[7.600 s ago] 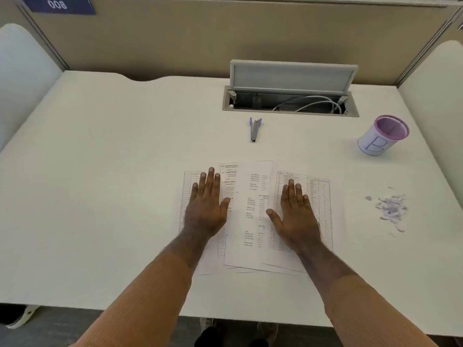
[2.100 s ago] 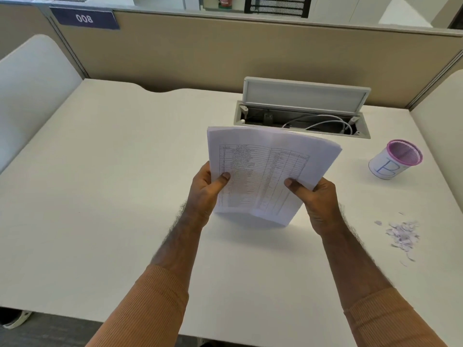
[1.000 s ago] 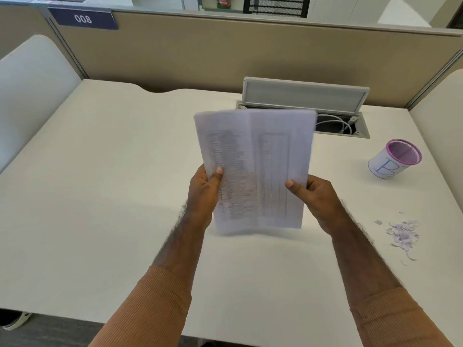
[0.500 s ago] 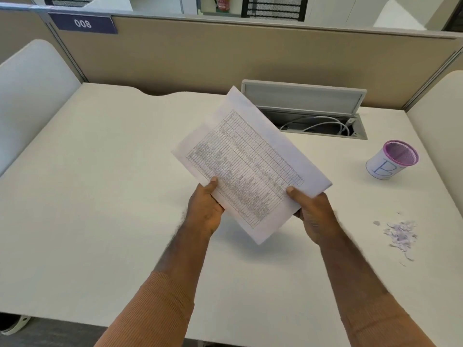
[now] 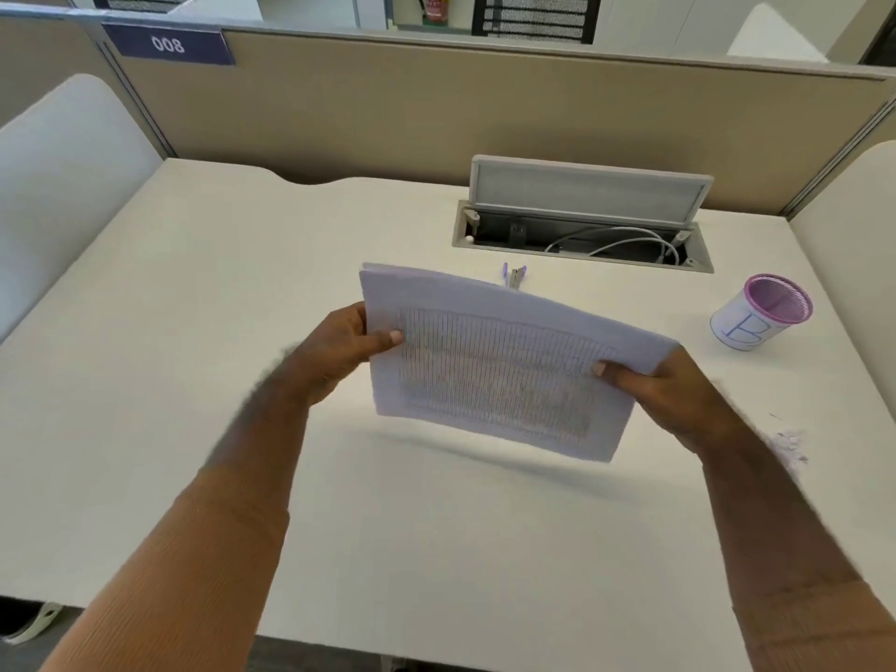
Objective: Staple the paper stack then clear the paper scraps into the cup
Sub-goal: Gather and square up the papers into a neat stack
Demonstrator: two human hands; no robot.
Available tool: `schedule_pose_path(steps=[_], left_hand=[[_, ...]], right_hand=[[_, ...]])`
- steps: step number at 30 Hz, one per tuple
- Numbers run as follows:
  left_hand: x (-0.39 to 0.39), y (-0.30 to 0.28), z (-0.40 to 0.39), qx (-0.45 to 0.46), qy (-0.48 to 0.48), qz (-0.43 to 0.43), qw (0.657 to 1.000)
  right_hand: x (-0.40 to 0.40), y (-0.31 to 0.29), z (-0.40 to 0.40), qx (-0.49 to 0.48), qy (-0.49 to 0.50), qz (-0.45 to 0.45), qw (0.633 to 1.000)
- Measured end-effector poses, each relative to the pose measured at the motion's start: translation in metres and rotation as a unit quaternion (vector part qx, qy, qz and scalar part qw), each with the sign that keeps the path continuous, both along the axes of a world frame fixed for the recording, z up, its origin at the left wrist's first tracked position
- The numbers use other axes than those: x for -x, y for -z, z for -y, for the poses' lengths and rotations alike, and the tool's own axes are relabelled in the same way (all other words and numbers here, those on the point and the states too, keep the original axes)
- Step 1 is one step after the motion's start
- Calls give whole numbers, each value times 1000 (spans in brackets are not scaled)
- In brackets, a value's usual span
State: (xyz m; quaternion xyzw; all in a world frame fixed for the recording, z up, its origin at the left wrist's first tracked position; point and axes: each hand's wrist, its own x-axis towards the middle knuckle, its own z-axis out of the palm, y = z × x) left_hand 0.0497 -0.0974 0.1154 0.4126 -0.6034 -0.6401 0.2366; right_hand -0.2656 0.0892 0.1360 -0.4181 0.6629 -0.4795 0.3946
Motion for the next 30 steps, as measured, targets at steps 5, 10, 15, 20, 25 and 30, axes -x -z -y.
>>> schedule_pose_path(steps=[5, 10, 15, 20, 25, 30], left_hand=[[7, 17, -9, 13, -62, 10, 998], [12, 39, -25, 7, -64, 40, 997], [17, 43, -30, 23, -83, 35, 996], [18, 45, -31, 22, -91, 22, 995], [20, 49, -32, 27, -92, 20, 995], [19, 54, -32, 9, -87, 20, 996]], right_hand=[[-8, 13, -4, 23, 56, -44, 997], [-16, 45, -11, -8, 101, 12, 995], [-24, 54, -8, -7, 138, 23, 990], [-24, 54, -5, -2, 132, 21, 991], [-23, 58, -5, -10, 129, 18, 991], [-24, 59, -6, -4, 127, 32, 991]])
